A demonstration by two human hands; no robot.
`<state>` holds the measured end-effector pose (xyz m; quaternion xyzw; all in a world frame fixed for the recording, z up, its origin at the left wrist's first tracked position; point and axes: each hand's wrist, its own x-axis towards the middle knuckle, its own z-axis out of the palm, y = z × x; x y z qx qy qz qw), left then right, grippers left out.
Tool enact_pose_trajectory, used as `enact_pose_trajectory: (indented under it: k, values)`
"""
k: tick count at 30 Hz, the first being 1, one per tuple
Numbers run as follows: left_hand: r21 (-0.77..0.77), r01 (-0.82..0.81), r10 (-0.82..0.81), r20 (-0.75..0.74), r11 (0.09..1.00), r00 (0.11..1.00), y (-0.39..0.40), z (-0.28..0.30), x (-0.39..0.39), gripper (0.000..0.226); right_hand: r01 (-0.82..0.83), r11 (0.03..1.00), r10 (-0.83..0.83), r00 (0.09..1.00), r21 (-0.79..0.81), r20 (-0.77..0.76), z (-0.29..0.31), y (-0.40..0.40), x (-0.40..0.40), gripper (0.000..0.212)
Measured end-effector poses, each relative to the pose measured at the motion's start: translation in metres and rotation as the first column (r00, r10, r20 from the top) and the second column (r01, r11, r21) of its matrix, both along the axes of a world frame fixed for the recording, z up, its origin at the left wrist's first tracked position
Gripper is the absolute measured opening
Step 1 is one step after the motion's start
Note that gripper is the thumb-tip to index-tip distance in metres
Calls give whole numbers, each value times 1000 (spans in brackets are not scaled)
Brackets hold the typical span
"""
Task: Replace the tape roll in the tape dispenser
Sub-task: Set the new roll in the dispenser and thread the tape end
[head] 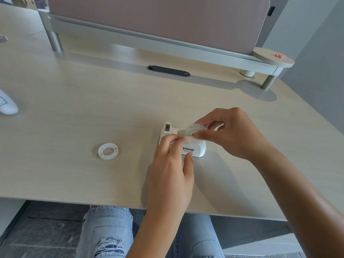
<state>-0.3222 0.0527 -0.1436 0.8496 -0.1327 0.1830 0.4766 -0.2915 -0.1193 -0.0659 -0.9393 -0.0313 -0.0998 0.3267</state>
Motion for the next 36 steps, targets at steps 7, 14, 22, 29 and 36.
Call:
enact_pose_trajectory:
  k: [7,14,22,29,36]
  values:
    - [21,-7,8,-22,1000,1000,0,2,-2,29,-83,977,80,997,-198,-19,4,1,-2,18]
    - [12,5,-5,-45,1000,999,2,1,-2,31,-80,961,62,995,-264,-73,14,6,2,17]
    - [-35,11,-12,-18,999,1000,1,-1,1,34,-33,984,5,987,-175,-158,21,4,9,11]
    - [-12,5,-5,-12,1000,1000,0,-4,2,37,-62,971,15,980,-232,-198,26,4,15,8]
    - [-20,33,-34,-52,999,998,0,-3,1,34,-70,955,19,984,-290,-177,25,13,17,7]
